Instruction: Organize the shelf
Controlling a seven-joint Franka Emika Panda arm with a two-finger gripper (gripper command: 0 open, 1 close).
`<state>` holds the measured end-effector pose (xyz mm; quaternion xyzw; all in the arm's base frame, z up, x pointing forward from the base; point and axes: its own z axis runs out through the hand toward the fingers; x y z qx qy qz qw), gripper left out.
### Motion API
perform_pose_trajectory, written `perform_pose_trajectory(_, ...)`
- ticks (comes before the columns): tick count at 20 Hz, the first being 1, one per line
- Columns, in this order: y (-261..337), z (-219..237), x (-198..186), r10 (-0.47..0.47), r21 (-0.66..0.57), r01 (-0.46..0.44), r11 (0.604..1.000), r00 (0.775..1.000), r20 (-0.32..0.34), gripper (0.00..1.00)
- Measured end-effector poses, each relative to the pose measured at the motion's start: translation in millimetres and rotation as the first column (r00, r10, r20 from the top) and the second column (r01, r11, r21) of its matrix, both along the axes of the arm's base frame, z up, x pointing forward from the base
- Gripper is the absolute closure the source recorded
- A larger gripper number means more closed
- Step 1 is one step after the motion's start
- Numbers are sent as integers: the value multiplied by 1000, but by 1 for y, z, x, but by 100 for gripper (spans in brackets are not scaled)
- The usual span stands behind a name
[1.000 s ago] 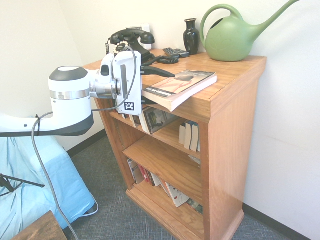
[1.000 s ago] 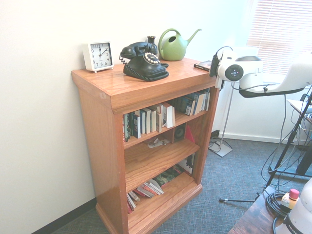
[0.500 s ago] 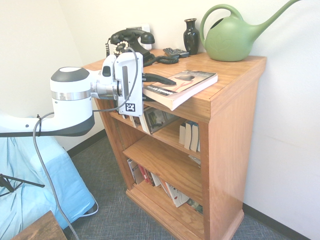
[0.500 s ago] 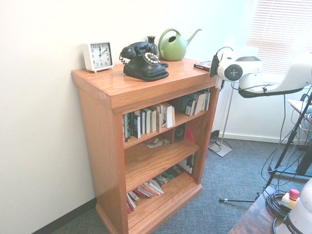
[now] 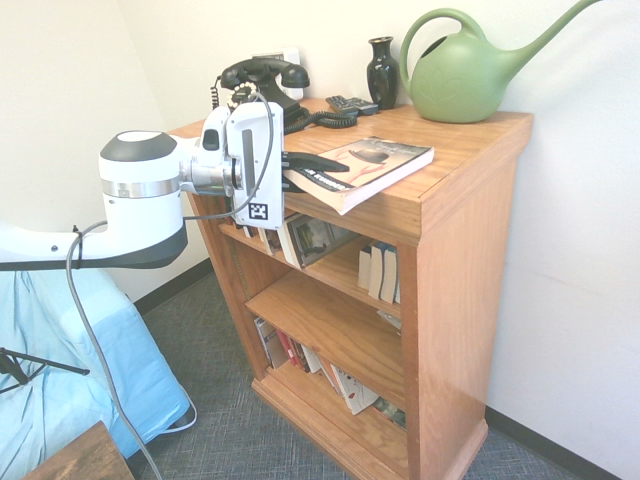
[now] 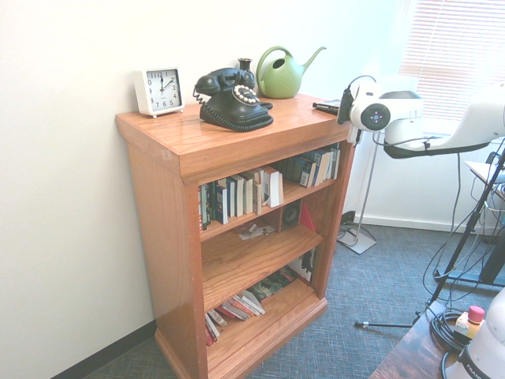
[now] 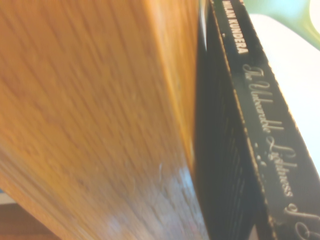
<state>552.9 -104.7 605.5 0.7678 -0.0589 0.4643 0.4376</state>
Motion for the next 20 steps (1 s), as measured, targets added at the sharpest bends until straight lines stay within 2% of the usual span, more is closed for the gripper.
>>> perform_pose_trajectory(5, 16, 26, -12, -10, 129, 2, 992, 998, 64, 100)
perform_pose_trajectory(11, 22, 69, -81, -62, 327, 6, 945, 985, 162, 100)
perform_pose_trajectory(15, 15, 66, -130, -109, 473, 7, 881, 976, 188, 100)
perform_pose_trajectory(20, 37, 55, -182, -107, 616, -40, 786, 974, 201, 100)
